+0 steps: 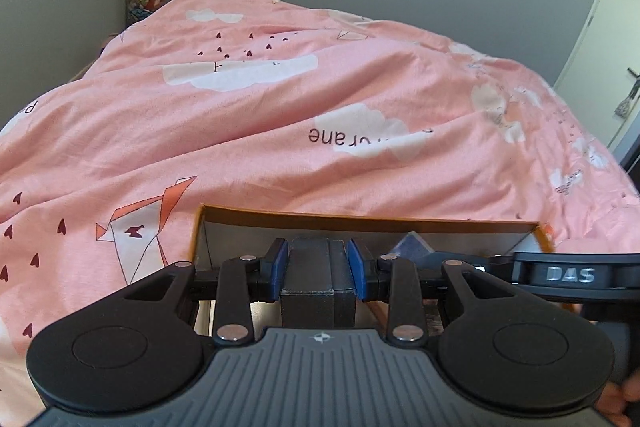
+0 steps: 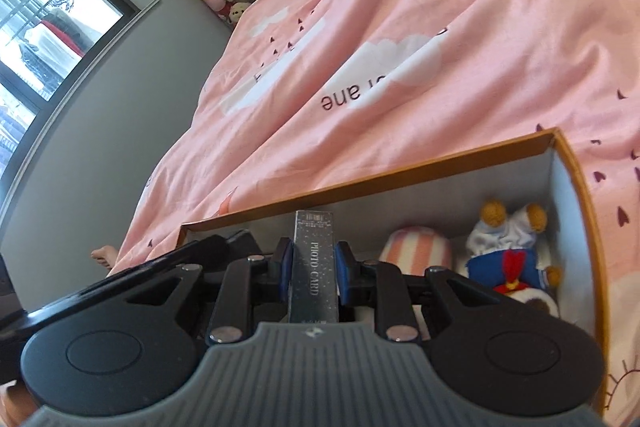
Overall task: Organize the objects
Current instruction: 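Lower the black case with the left tool while the right tool lowers the photo card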
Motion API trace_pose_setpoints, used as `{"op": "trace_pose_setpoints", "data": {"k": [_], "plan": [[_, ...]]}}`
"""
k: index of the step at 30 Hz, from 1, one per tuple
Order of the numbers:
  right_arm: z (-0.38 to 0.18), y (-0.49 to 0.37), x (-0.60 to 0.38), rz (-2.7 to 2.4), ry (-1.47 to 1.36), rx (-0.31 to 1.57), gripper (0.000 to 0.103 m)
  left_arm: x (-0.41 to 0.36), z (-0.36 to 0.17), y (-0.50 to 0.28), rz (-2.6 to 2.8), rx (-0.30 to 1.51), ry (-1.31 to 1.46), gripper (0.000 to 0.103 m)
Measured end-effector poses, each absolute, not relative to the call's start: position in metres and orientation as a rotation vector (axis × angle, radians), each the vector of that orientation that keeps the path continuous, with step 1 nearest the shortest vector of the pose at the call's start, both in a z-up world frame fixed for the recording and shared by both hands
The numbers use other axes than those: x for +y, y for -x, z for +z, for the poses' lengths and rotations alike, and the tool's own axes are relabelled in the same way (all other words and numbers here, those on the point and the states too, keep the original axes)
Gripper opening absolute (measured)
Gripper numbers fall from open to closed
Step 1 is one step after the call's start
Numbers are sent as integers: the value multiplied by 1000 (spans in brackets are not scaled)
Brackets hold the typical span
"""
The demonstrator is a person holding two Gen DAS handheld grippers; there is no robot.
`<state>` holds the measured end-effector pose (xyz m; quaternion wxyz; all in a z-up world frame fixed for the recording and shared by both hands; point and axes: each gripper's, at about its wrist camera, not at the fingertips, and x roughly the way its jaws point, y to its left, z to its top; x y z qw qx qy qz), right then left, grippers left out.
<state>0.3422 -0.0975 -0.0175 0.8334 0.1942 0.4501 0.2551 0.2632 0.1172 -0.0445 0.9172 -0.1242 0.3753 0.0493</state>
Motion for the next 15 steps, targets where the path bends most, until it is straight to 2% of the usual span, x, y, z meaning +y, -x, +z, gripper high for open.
{"op": "trace_pose_setpoints", "data": {"k": [3,12,15], "plan": [[-18,-342,-99,533,-410,949,24,113,-54,-269,125,777,247,37],[-19,-339,-105,535,-425,957,24,134,-76,-275,136,839,451,38],[-20,-339,-105,538,-426,957,24,138,-74,-275,99,889,463,46]]}}
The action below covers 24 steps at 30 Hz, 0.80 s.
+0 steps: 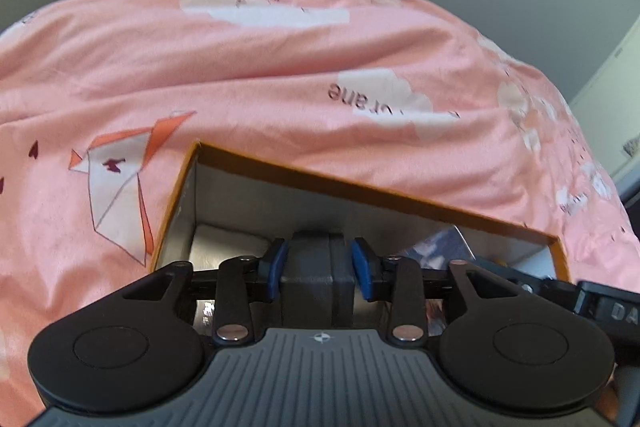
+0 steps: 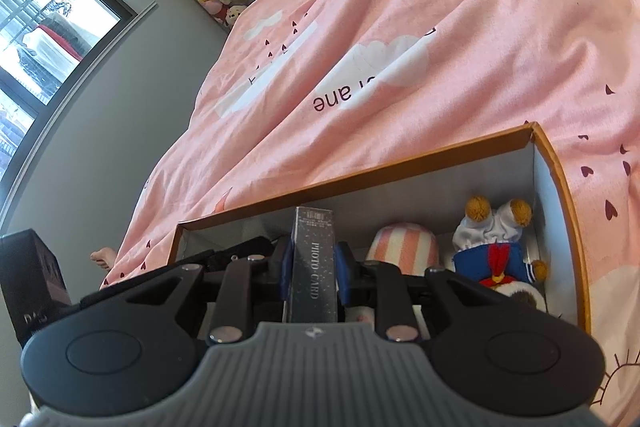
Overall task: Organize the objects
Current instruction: 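Lower the black case with the left tool while the right tool lowers the photo card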
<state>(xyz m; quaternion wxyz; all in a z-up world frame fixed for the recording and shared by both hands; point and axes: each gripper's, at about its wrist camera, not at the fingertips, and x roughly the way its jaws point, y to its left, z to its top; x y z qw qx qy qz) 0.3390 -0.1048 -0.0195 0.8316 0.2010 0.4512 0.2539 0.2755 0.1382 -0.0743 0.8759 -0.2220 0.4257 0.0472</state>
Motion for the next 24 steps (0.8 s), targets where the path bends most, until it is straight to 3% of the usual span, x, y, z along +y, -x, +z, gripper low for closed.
{"op": "trace_pose_setpoints", "data": {"k": [4,7,8,11,21,24], "plan": [[-20,-340,-104,539,-428,957,24,132,-68,-271,73,950,430,56],[-20,-340,-105,543,-427,958,24,126,-68,-265,63,1013,397,56],[-20,-340,-105,545,-427,958,24,124,-68,-262,62,1017,377,56],[-20,-340,-105,548,-426,958,24,120,-68,-255,68,988,325,39],[-18,-337,-105,542,-419,952,24,144,-72,-279,-113,1055,467,38],[-18,-337,-105,540,-419,951,24,139,-76,-286,-73,1066,400,40]]}}
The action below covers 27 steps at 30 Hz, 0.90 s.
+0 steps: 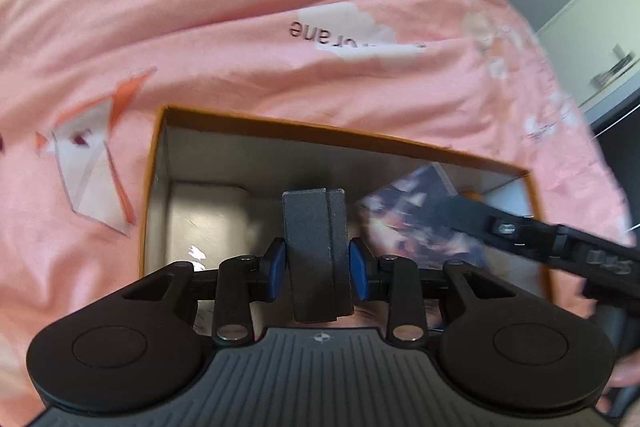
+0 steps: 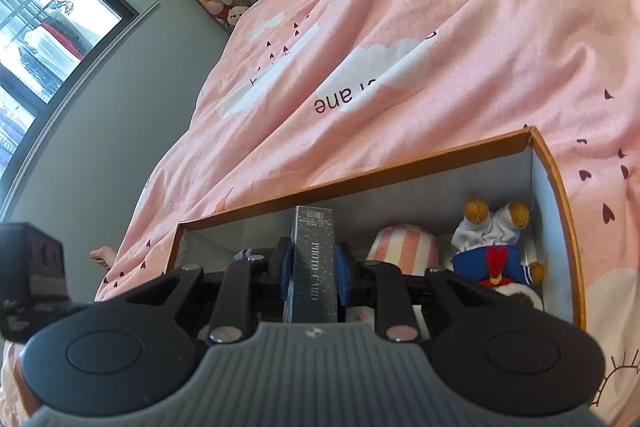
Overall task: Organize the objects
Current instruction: 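Lower the black case with the left tool while the right tool lowers the photo card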
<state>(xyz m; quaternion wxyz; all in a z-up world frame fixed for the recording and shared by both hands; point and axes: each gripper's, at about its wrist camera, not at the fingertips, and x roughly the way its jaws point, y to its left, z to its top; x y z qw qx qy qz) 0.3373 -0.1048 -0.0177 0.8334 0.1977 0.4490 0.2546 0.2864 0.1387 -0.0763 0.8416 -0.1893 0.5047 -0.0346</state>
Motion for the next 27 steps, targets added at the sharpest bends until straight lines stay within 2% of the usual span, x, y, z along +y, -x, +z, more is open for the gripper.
{"op": "trace_pose_setpoints", "data": {"k": [4,8,12,14,17,27], "plan": [[-18,-336,-104,537,-413,951,24,124,-74,-286,-64,1066,289,55],[-18,-336,-106,535,-418,948,24,116,-63,-276,-33,1033,180,55],[-18,-335,-109,531,-429,945,24,114,-57,-272,-22,1016,144,40],[-17,-334,-109,531,-427,942,24,115,-60,-273,-17,1024,150,38],[-17,-334,-109,531,-426,942,24,112,-71,-277,24,1062,83,30],[-18,-333,-108,529,-428,943,24,114,-91,-279,-17,1056,170,29]]}}
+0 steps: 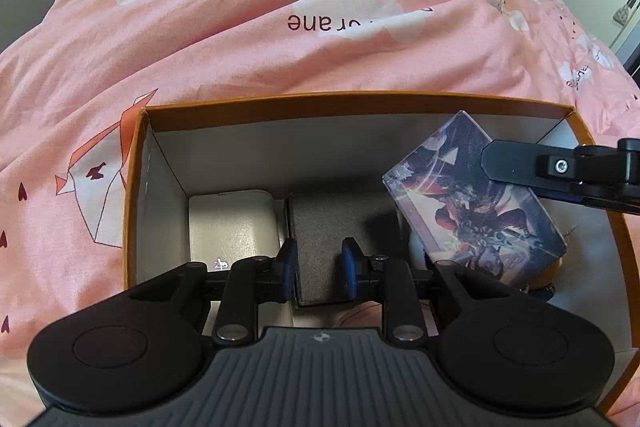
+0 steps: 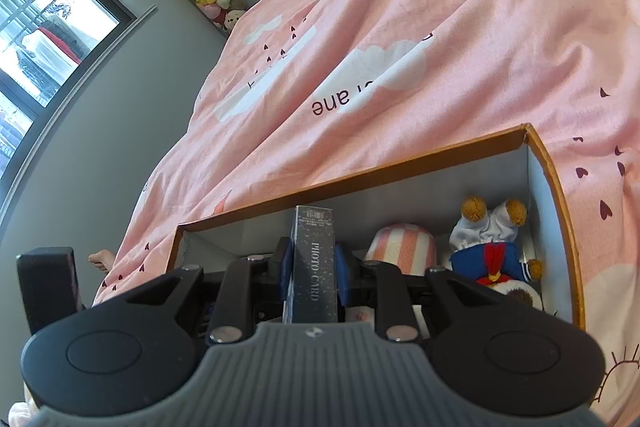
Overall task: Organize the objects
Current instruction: 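Lower the black case with the left tool while the right tool lowers the photo card, then open the left tool to release the black case while the right tool releases the photo card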
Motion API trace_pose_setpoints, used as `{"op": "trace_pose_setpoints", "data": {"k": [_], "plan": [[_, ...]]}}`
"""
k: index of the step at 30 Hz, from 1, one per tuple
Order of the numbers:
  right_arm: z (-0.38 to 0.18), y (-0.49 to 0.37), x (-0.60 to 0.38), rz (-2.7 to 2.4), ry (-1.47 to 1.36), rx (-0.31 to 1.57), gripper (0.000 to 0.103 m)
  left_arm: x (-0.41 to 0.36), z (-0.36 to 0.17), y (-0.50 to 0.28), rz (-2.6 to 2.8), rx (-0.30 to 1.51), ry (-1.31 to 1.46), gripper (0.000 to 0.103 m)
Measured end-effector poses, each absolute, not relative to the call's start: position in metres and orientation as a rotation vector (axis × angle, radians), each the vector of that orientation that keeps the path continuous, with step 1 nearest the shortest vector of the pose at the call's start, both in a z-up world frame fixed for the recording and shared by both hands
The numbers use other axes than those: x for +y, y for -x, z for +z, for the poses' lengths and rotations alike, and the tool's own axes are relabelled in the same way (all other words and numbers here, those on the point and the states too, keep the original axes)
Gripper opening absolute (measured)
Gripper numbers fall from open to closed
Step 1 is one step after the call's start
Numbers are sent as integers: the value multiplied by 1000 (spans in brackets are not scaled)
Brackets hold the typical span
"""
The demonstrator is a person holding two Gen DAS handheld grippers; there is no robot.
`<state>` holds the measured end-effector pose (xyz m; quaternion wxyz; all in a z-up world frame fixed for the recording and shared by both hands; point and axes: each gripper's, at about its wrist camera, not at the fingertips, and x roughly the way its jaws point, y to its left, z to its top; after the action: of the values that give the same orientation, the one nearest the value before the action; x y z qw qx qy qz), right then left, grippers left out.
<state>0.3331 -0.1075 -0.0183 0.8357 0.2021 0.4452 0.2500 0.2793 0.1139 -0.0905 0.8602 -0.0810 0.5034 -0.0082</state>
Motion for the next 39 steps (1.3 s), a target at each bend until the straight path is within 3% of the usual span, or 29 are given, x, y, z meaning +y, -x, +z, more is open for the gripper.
{"op": "trace_pose_setpoints", "data": {"k": [13,23,36,39], "plan": [[-15,-342,-84,562,-482,955,24,137,-51,-255,13,929,286,29],[-46,-352,-69,534,-497,1030,24,136,-59,-254,-39,953,295,29],[-16,-339,-79,594,-193,970,31,137,-76,-270,-69,970,452,62],[-18,-335,-76,608,-136,971,31,137,-78,-274,-51,977,467,63]]}}
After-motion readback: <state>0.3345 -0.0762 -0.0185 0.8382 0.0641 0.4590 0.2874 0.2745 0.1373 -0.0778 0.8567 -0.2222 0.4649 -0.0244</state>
